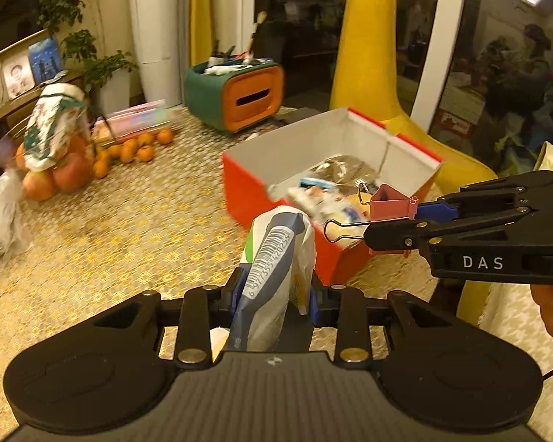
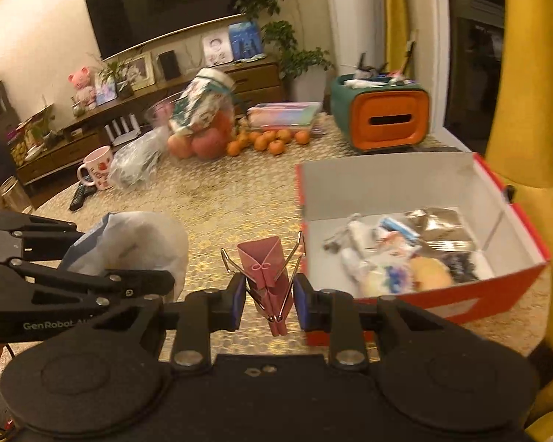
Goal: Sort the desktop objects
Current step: 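Carry the wipes packet and pink binder clip over the red box with both tools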
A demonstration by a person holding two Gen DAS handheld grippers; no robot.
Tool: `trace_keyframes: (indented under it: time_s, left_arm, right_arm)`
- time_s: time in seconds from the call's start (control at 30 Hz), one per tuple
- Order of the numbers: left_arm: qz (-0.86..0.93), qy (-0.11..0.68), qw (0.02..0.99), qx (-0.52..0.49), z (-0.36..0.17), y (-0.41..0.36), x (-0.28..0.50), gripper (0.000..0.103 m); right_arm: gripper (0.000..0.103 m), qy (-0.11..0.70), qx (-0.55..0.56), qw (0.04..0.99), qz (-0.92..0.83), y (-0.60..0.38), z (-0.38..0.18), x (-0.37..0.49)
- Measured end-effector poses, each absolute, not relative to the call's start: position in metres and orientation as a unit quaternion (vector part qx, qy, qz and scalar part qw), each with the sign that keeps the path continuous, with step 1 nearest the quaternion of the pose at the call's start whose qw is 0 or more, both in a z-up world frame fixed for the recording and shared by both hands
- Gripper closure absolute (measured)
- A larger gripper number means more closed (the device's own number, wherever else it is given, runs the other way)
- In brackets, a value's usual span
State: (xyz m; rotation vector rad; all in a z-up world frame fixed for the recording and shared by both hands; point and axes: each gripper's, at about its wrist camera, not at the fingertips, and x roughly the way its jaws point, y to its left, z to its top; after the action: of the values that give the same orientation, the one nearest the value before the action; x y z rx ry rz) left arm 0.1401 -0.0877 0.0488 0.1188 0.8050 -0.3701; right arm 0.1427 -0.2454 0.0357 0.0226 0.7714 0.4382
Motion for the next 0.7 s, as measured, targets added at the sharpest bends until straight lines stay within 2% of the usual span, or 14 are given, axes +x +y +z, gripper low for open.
trace_keyframes:
  time_s: [0.7]
  left_arm:
    - [-0.203,0.382,0.901,0.033,0.054,-0.178,0.198,0.071]
  right_arm:
    - [0.077,0.363,0.021,0.921,0.136,-0.344,0.035,0.169]
